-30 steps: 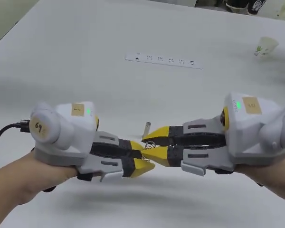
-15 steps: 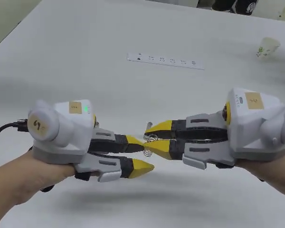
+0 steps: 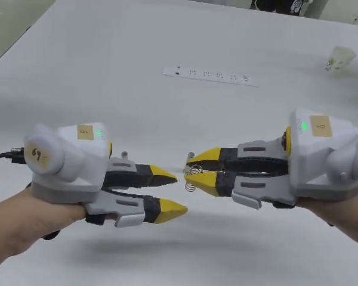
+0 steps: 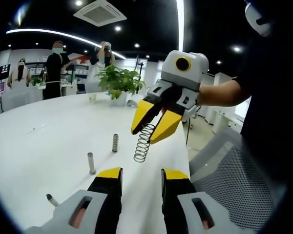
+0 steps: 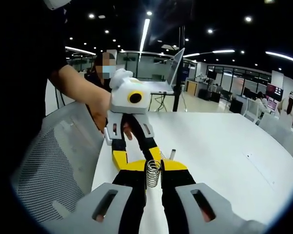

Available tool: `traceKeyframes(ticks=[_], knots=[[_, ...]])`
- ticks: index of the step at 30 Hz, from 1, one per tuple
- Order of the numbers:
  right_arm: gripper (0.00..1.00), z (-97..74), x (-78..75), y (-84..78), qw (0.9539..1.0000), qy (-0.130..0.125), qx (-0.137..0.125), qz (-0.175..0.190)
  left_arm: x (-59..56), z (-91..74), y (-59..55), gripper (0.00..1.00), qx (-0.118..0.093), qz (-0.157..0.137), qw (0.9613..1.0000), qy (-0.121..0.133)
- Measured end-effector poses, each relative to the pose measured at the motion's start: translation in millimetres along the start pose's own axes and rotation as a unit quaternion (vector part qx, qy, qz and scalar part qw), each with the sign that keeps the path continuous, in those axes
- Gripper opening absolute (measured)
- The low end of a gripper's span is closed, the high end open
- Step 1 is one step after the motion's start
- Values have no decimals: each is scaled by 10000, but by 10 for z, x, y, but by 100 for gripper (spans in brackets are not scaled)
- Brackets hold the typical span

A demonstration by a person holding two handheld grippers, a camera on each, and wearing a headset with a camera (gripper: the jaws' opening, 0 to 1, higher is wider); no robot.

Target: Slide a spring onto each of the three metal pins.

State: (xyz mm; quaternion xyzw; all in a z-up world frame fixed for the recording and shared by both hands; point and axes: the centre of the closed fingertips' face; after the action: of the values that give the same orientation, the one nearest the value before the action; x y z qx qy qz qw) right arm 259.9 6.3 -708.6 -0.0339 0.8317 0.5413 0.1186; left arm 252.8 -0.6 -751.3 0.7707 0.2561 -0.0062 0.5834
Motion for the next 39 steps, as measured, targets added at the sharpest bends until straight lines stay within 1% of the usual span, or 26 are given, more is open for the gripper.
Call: traceKeyframes(ticks=[4, 7, 10, 12, 15, 18, 21, 23, 26, 28, 30, 31, 34, 39], knots=[[8, -4, -26, -40, 9999, -61, 76, -34, 36, -72, -37, 27, 1, -54, 9999, 97], [8, -6, -36, -61, 9999, -90, 100, -37, 93, -147, -71, 31, 28, -127, 9997, 221], [8, -7, -43, -66, 9999, -109, 103, -43, 114, -218, -93, 35, 37, -169, 9995, 268], [8, -5, -48, -72, 9999, -117, 109, -44, 119, -262, -107, 35, 54, -180, 9994, 292], [8, -1, -52, -81, 9998, -126, 121, -59, 132, -306, -111, 40, 54, -207, 9992, 333], [8, 4, -57, -86, 9998, -141, 126, -62, 173, -351, -126, 44, 59, -225, 9988, 436], [8, 2, -66, -88, 9997, -164, 141, -96, 207, -400, -132, 47, 40, -276, 9983, 514], [8, -2, -77, -95, 9997, -190, 148, -86, 210, -440, -126, 47, 18, -255, 9982, 547], [8, -16, -112, -109, 9995, -265, 148, -49, 245, -506, -126, 50, -6, -281, 9977, 623], [8, -26, -129, -119, 9994, -302, 146, -30, 321, -576, -139, 55, -68, -359, 9962, 785], [8, -30, -137, -131, 9993, -327, 163, -20, 380, -625, -174, 68, -52, -349, 9951, 926], [8, -32, -134, -134, 9993, -331, 175, -27, 402, -646, -192, 71, -25, -371, 9946, 969], [8, -35, -132, -144, 9993, -337, 183, -17, 436, -699, -211, 72, -46, -428, 9937, 1033], [8, -40, -150, -152, 9991, -373, 186, -24, 504, -741, -233, 81, -67, -473, 9914, 1214]])
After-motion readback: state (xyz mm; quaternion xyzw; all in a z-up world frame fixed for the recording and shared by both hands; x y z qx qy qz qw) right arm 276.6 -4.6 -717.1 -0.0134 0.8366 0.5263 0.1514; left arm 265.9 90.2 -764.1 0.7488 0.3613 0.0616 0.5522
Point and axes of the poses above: the centre of the closed fingertips' face, and the gripper's own axes: z roughly forward along the fingers, x roughly to its left, y roughly out of its top, and after that the axes turned 8 degrees about -z, right-handed
